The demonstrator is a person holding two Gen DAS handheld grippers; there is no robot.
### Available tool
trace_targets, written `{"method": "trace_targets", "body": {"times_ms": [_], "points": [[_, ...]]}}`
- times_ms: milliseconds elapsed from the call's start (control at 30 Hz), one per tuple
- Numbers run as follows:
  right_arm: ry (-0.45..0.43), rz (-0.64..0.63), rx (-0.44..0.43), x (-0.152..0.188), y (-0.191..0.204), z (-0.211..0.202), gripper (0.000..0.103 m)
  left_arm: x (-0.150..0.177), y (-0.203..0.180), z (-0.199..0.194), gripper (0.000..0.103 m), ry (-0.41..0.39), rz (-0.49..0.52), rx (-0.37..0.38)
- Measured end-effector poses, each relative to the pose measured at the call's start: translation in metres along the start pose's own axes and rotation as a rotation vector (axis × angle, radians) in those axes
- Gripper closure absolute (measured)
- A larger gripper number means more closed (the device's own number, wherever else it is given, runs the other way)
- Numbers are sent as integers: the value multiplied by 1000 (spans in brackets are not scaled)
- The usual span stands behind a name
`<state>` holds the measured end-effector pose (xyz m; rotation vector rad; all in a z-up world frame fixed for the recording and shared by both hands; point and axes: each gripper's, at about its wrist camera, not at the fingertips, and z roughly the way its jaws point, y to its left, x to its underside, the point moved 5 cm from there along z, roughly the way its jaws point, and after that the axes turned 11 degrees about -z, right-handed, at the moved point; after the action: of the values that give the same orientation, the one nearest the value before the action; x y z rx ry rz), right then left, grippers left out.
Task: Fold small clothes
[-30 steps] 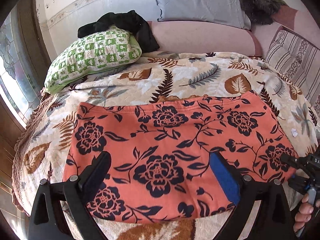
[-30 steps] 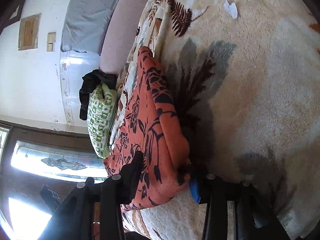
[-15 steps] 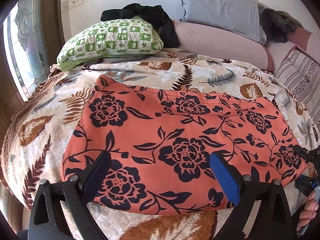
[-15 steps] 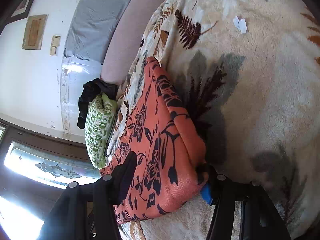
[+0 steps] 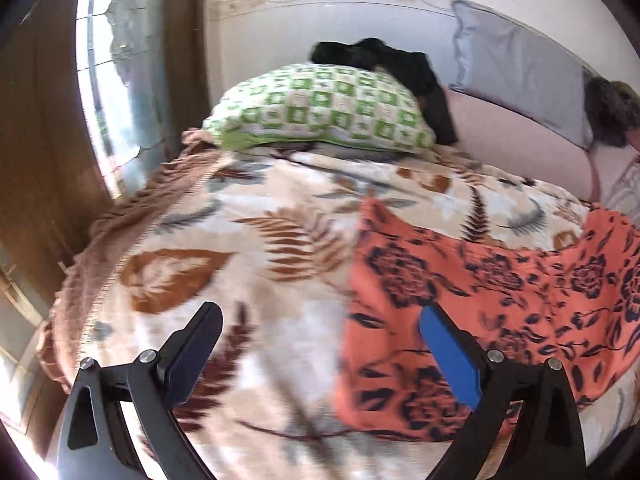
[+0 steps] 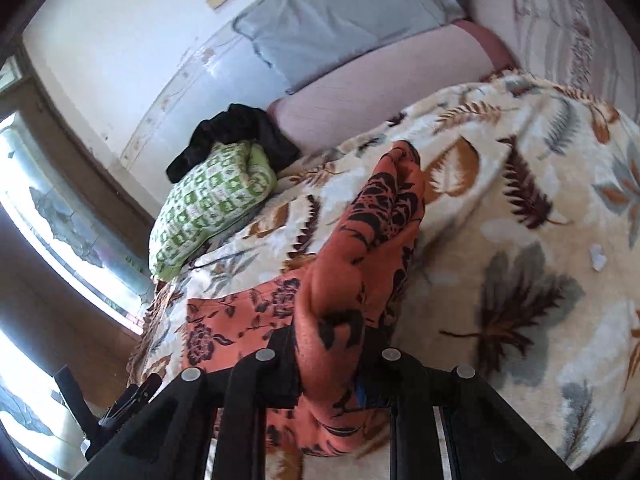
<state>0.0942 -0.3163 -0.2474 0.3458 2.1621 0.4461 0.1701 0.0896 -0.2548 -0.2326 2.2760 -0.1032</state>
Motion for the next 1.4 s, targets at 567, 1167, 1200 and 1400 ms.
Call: {"method": "trace_targets", "body": {"times_ms": [567, 1167, 1200, 1400], "points": [[338, -424, -338, 140, 241, 151, 11, -15, 152, -13, 4, 18, -141, -174], [374, -238, -211, 89, 88, 112, 76, 52, 6, 74, 3, 342, -120, 66], [374, -266, -211, 81, 95, 112, 76, 51, 15, 73, 3, 367, -173, 80], [249, -303, -249, 11, 119, 138, 76, 14, 20, 39, 3, 219, -153, 90]]}}
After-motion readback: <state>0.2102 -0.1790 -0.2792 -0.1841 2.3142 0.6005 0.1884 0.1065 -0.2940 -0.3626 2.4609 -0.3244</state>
